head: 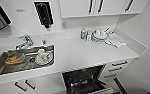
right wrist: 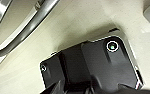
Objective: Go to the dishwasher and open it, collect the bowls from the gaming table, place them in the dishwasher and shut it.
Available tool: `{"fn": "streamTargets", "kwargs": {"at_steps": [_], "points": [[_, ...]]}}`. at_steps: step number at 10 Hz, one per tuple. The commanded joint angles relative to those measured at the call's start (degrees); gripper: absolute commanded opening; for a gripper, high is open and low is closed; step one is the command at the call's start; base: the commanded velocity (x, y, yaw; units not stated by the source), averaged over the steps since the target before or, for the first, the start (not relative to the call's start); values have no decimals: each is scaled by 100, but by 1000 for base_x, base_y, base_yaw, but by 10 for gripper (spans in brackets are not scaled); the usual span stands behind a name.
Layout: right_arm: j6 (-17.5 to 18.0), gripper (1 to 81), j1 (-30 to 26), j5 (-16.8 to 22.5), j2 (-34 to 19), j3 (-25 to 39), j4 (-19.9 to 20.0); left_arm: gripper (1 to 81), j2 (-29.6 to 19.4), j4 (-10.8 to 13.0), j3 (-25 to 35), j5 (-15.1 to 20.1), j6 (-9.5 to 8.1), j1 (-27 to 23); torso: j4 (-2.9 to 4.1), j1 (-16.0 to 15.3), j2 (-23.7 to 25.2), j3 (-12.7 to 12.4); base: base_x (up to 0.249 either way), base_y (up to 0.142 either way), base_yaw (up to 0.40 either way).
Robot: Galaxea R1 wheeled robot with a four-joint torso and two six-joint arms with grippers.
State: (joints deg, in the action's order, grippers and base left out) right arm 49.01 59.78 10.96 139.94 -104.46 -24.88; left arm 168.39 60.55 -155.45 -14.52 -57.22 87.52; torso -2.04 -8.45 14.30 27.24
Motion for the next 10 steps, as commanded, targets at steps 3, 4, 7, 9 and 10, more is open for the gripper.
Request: {"fn": "streamTargets", "kwargs": {"at_steps": [3, 4, 7, 9, 10], "points": [[-207, 811, 38, 170, 186, -179, -26, 811, -68, 1, -20, 257, 1, 51, 0, -601, 943, 318, 0, 0, 0], [-207, 811, 47, 170, 239, -222, -34, 811, -68, 1, -20, 257, 1, 43, 0, -716, 1130, 526, 0, 0, 0], [-251, 811, -14, 170, 502, -468, -34, 811, -68, 1, -20, 265, 1, 42, 0, -1051, 1662, 463, 0, 0, 0], [-242, 811, -119, 135, 800, -714, -17, 811, -68, 1, -64, 265, 9, 33, 0, -1261, 1987, 640, 0, 0, 0], [-225, 811, -198, 29, 950, -828, 18, 811, -68, 1, -64, 257, 9, 33, 0, -1353, 2138, 684, 0, 0, 0]]}}
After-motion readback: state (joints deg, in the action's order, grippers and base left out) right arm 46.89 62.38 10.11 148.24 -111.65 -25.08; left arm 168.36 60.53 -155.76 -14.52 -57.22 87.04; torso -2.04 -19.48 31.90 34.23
